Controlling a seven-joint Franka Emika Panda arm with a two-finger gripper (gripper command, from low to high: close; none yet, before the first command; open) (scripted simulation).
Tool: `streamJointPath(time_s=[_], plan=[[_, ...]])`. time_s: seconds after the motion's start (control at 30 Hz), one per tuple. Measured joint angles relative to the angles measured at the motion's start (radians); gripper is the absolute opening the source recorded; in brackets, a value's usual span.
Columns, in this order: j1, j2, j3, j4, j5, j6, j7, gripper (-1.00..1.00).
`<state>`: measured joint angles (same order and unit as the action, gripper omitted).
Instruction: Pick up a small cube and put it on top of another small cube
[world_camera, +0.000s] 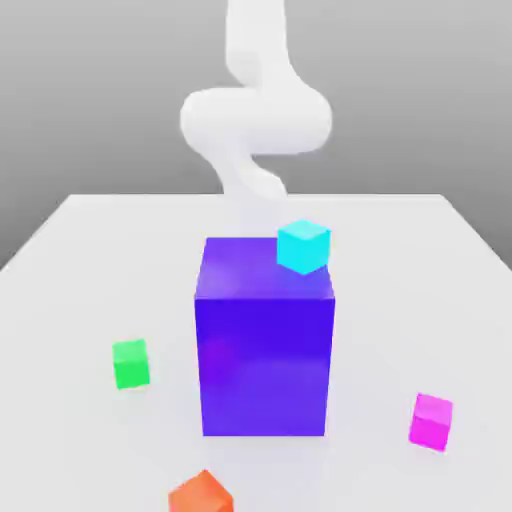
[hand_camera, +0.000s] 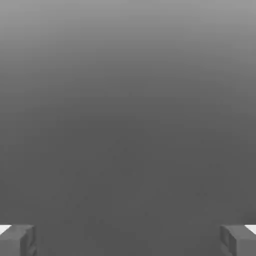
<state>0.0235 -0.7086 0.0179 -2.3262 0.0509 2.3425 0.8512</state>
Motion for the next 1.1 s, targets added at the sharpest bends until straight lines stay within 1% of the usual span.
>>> streamJointPath(time_s=[0.1, 0.27, 0.37, 0.47, 0.57, 0.67, 0.8, 0.9, 0.97, 1.0, 1.1], plan=[[0.027, 0.114, 0.032, -0.032, 0.058, 0.052, 0.068, 0.0], [0.065, 0.295, 0.105, -0.084, 0.122, 0.134, 0.198, 0.0], [0.083, 0.402, 0.158, -0.115, 0.138, 0.185, 0.291, 0.0], [0.1, 0.511, 0.212, -0.147, 0.13, 0.239, 0.403, 0.0], [0.125, 0.621, 0.256, -0.179, 0.087, 0.295, 0.538, 0.0], [0.181, 0.732, 0.27, -0.212, 0.005, 0.351, 0.701, 0.0], [0.257, 0.879, 0.229, -0.251, -0.145, 0.421, 0.943, 0.0], [0.313, 0.987, 0.169, -0.24, -0.225, 0.497, 1.026, 0.0], [0.347, 1.059, 0.129, -0.226, -0.26, 0.553, 1.056, 0.0], [0.36, 1.089, 0.113, -0.219, -0.271, 0.576, 1.066, -1.0], [0.36, 1.089, 0.113, -0.219, -0.272, 0.577, 1.066, -1.0]])
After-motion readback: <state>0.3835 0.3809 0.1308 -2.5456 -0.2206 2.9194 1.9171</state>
